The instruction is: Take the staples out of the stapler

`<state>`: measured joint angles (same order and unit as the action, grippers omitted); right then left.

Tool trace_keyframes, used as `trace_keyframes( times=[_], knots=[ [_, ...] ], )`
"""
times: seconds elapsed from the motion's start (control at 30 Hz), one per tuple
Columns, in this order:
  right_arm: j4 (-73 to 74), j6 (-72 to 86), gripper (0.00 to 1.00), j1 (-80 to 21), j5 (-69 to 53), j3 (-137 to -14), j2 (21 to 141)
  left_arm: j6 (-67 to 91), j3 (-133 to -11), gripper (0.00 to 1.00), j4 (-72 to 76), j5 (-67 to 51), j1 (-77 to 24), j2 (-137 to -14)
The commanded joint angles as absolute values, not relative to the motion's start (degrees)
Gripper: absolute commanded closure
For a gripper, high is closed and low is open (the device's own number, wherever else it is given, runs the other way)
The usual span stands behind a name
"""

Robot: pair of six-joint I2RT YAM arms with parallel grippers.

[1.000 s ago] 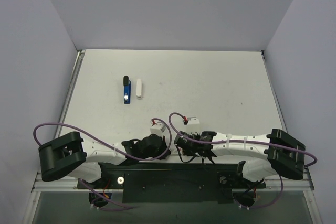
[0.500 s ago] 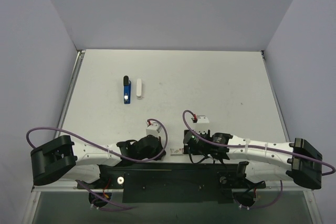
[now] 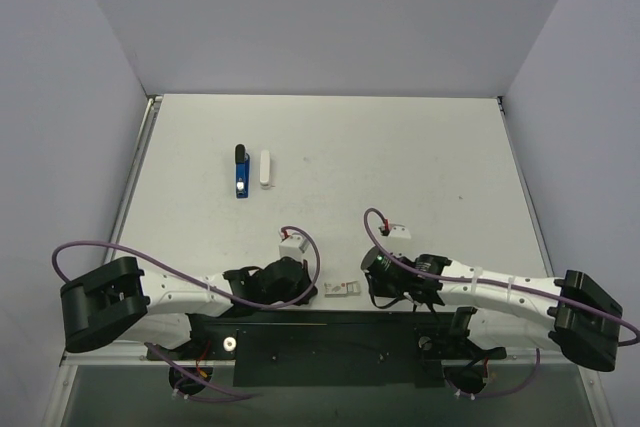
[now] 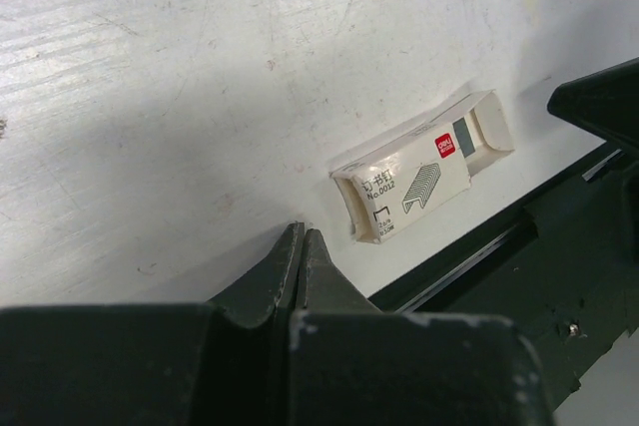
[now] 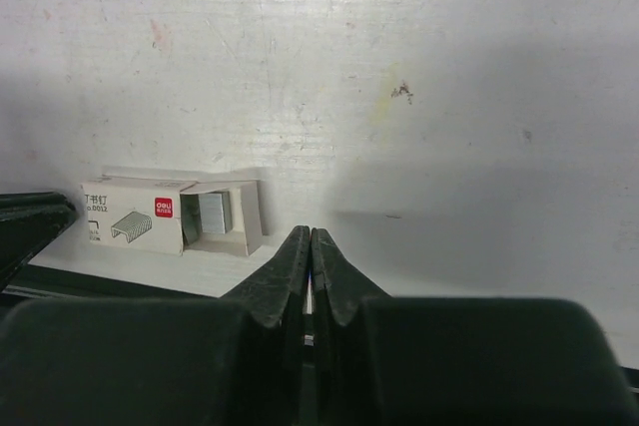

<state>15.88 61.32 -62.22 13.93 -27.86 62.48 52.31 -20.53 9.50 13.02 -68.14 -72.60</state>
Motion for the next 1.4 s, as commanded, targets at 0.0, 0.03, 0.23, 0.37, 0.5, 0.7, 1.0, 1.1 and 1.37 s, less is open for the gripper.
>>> trace_keyframes(
  times=[0.0, 0.03, 0.23, 0.37, 0.5, 0.7, 1.0, 1.1, 1.37],
  knots=[
    [13.7, 62.0, 1.00, -62.0, 12.4, -27.2, 64.8, 52.2, -21.3, 1.00, 10.5, 12.3, -68.1, -74.6],
    [12.8, 62.0, 1.00, -62.0, 12.2, -27.2, 65.6, 52.2, -21.3, 1.00, 10.7, 12.0, -68.1, -74.9],
    [10.0, 61.8, 1.00, -62.1, 10.5, -27.8, 68.6, 52.4, -21.3, 1.00, 12.0, 11.6, -68.1, -76.1],
    [9.1, 61.7, 1.00, -62.3, 10.0, -28.4, 70.3, 52.4, -21.4, 1.00, 12.8, 11.0, -68.1, -77.3],
    [8.6, 61.5, 1.00, -63.1, 9.8, -29.4, 71.7, 52.4, -22.0, 1.00, 13.4, 10.7, -68.5, -78.4],
    [7.9, 61.4, 1.00, -63.8, 9.5, -30.8, 73.6, 52.7, -21.8, 1.00, 13.8, 10.8, -68.7, -78.7],
    [6.2, 62.0, 1.00, -65.3, 9.2, -33.2, 77.1, 52.8, -21.8, 1.00, 13.6, 10.9, -68.8, -78.6],
    [5.8, 61.5, 1.00, -66.1, 9.0, -34.6, 78.7, 52.6, -22.3, 1.00, 13.1, 10.9, -68.8, -78.6],
    [5.3, 60.6, 1.00, -66.8, 8.4, -37.8, 82.3, 52.6, -22.6, 1.00, 11.7, 11.4, -68.8, -77.1]
  ],
)
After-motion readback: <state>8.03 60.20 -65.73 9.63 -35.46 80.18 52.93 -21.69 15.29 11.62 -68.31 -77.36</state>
